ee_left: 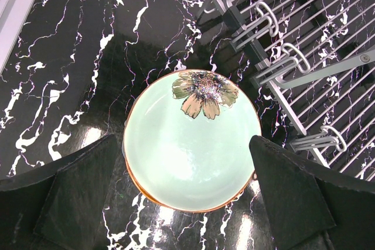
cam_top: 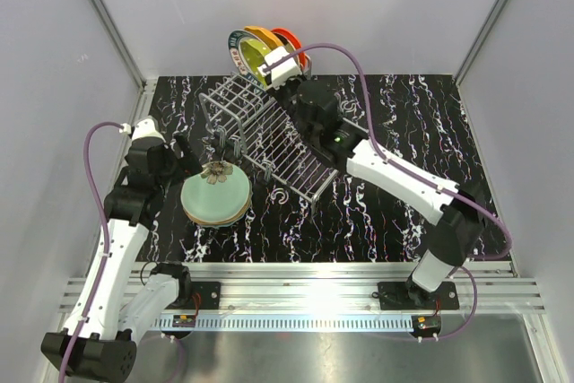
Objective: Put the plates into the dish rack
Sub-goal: Insert the plate into the dish rack
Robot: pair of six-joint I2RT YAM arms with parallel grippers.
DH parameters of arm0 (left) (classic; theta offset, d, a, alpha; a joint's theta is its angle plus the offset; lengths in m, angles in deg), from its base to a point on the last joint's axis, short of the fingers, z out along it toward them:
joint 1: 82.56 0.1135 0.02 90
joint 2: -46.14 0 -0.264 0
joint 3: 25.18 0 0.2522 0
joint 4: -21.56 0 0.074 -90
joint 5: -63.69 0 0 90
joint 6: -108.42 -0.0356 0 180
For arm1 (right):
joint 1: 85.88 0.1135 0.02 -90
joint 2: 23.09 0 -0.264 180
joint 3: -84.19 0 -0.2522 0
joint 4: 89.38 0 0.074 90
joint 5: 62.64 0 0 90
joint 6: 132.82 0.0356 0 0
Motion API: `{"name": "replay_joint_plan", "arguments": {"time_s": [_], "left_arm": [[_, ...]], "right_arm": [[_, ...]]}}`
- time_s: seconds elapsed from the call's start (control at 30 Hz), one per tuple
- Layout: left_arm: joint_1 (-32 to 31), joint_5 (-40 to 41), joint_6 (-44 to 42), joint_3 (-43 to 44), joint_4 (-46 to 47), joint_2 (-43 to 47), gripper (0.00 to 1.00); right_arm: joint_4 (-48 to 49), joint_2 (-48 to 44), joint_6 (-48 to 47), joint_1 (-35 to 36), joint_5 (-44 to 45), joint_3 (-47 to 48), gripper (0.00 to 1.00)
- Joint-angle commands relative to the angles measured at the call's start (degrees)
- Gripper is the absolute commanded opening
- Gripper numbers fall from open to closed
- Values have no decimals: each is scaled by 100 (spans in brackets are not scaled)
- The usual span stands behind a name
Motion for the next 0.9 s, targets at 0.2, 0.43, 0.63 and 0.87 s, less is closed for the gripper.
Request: {"name": "replay_joint_plan", "arguments": {"time_s": [0.2,0.43,0.63,0.87], "left_arm": [[12,-85,-10,40,189,-17,99],[12,-41,-1,75,145,-35,99],[12,-49,-1,84,145,-70,99],[12,-67,-10,84,145,-88,99]], "right_arm": [[963,245,-383,-10,137,798,0],[972,359,-453,-36,102,877,0],[901,491,-541,-36,40,1149,0],[840,561,-339,-89,-48,1123,0]]}}
